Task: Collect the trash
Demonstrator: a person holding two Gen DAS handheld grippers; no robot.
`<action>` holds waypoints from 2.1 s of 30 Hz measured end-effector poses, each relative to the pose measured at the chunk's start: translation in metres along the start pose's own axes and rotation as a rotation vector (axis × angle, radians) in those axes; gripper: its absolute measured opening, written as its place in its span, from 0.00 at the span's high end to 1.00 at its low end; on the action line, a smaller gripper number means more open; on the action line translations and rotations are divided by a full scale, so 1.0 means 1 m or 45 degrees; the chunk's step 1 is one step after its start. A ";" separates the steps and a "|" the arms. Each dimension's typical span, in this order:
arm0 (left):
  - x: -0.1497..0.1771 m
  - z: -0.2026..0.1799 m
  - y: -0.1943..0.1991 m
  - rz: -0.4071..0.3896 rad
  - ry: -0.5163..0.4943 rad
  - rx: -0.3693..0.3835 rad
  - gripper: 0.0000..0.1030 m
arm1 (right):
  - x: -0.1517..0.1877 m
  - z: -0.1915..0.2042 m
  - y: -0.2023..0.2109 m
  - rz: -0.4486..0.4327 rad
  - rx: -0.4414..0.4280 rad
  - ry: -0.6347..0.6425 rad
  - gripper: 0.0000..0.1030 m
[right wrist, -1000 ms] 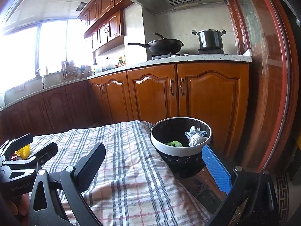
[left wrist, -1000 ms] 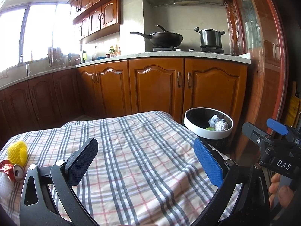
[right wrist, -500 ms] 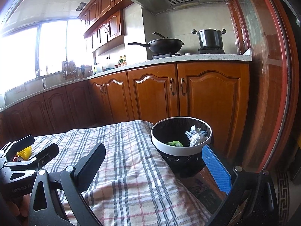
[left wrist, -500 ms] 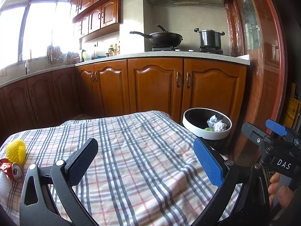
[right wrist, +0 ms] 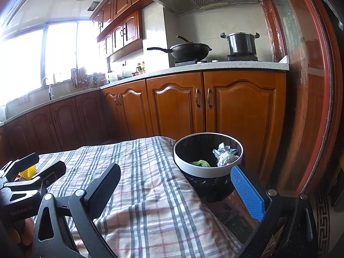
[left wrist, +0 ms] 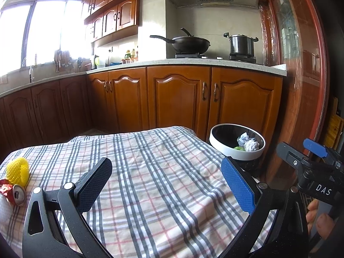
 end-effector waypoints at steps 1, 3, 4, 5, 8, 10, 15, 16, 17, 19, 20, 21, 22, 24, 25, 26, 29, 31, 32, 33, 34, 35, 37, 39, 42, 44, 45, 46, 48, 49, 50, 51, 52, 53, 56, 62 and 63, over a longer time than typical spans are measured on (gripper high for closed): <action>0.000 0.000 0.000 0.000 0.001 -0.001 0.00 | 0.000 0.001 0.000 0.000 0.000 -0.001 0.00; 0.000 0.000 0.000 0.000 0.001 0.001 0.00 | 0.000 0.000 0.000 0.000 0.001 -0.002 0.00; 0.001 0.000 0.000 0.000 0.000 0.001 0.00 | 0.000 0.000 0.000 -0.001 0.001 -0.003 0.00; 0.001 0.000 0.000 0.000 0.001 0.001 0.00 | 0.000 0.000 0.000 -0.002 0.001 -0.004 0.00; 0.001 0.000 0.000 0.001 0.000 0.002 0.00 | 0.000 0.000 0.001 -0.004 0.001 -0.007 0.00; 0.001 0.000 -0.001 0.003 -0.001 0.003 0.00 | 0.000 0.000 0.000 -0.002 0.000 -0.007 0.00; 0.001 -0.001 -0.001 0.006 -0.002 0.006 0.00 | 0.000 0.000 0.001 -0.003 0.001 -0.007 0.00; 0.001 -0.001 -0.001 0.007 -0.001 0.006 0.00 | 0.000 0.000 0.001 -0.003 0.001 -0.008 0.00; 0.002 -0.001 -0.001 0.008 -0.001 0.007 0.00 | 0.000 -0.001 0.001 -0.003 0.001 -0.008 0.00; 0.002 -0.001 -0.001 0.009 -0.001 0.007 0.00 | 0.000 -0.001 0.001 -0.003 0.001 -0.011 0.00; 0.002 -0.001 -0.001 0.010 -0.001 0.007 0.00 | 0.000 -0.001 0.002 -0.003 0.002 -0.012 0.00; 0.002 -0.001 -0.001 0.011 0.000 0.008 0.00 | 0.000 0.000 0.002 -0.004 0.002 -0.014 0.00; 0.002 -0.001 -0.001 0.011 0.000 0.009 0.00 | -0.001 -0.001 0.002 -0.004 0.000 -0.016 0.00; 0.002 -0.001 -0.001 0.011 0.000 0.008 0.00 | -0.001 -0.001 0.003 -0.003 -0.001 -0.016 0.00; 0.002 -0.001 -0.001 0.011 0.000 0.009 0.00 | -0.001 -0.001 0.003 -0.005 -0.001 -0.016 0.00; 0.002 -0.001 -0.001 0.011 0.001 0.008 0.00 | -0.002 -0.001 0.003 -0.006 -0.001 -0.015 0.00; 0.003 -0.001 -0.001 0.013 -0.001 0.010 0.00 | -0.003 -0.001 0.004 -0.007 -0.004 -0.016 0.00; 0.002 -0.001 0.000 0.014 0.000 0.011 0.00 | -0.003 0.000 0.004 -0.006 -0.004 -0.015 0.00; 0.003 -0.002 0.000 0.014 0.001 0.012 0.00 | -0.003 -0.001 0.004 -0.006 -0.004 -0.016 0.00; 0.003 -0.002 0.000 0.014 0.000 0.010 0.00 | -0.003 -0.001 0.004 -0.006 -0.004 -0.016 0.00; 0.003 -0.002 0.000 0.013 0.001 0.010 0.00 | -0.003 0.000 0.004 -0.006 -0.003 -0.016 0.00; 0.003 -0.002 0.000 0.014 0.001 0.011 0.00 | -0.003 0.000 0.004 -0.006 -0.002 -0.016 0.00; 0.003 -0.002 0.000 0.015 0.001 0.010 0.00 | -0.003 0.000 0.004 -0.006 -0.003 -0.016 0.00; 0.003 -0.001 0.000 0.013 0.002 0.010 0.00 | -0.003 0.000 0.004 -0.004 -0.004 -0.015 0.00; 0.003 -0.002 0.000 0.015 0.002 0.011 0.00 | -0.004 0.000 0.004 -0.003 -0.007 -0.015 0.00; 0.003 -0.002 0.001 0.016 0.002 0.009 0.00 | -0.005 0.001 0.004 -0.003 -0.007 -0.013 0.00; 0.003 -0.002 0.001 0.017 0.003 0.009 0.00 | -0.005 0.000 0.004 -0.003 -0.007 -0.014 0.00; 0.003 -0.002 0.001 0.018 0.003 0.010 0.00 | -0.005 0.001 0.004 -0.002 -0.007 -0.014 0.00; 0.003 -0.002 0.001 0.019 0.004 0.011 0.00 | -0.004 0.001 0.004 -0.002 -0.007 -0.014 0.00; 0.003 -0.002 0.001 0.020 0.004 0.012 0.00 | -0.004 0.001 0.004 -0.002 -0.008 -0.015 0.00; 0.003 -0.002 0.001 0.020 0.004 0.011 0.00 | -0.005 0.001 0.004 -0.002 -0.008 -0.016 0.00; 0.003 -0.002 0.001 0.020 0.005 0.011 0.00 | -0.004 0.001 0.004 -0.002 -0.007 -0.015 0.00; 0.003 -0.002 0.001 0.020 0.006 0.013 0.00 | -0.005 0.001 0.004 -0.003 -0.007 -0.015 0.00; 0.003 -0.002 0.001 0.021 0.006 0.013 0.00 | -0.004 0.001 0.004 -0.003 -0.008 -0.014 0.00; 0.003 -0.002 0.001 0.025 0.009 0.015 0.00 | -0.005 0.001 0.004 -0.002 -0.007 -0.014 0.00; 0.004 0.000 0.000 0.034 0.010 0.024 0.00 | -0.006 0.003 0.003 0.002 -0.013 -0.014 0.00; 0.004 0.001 0.000 0.037 0.012 0.025 0.00 | -0.006 0.003 0.003 0.003 -0.015 -0.013 0.00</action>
Point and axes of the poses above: each gripper's, at about its wrist camera, not at the fingertips, and y roughly against the way its jaws point, z to its left, x to its underside, the point moved 6 cm from there along -y, roughly the way its jaws point, and after that the axes turned 2 degrees about -z, right-handed, at the moved point
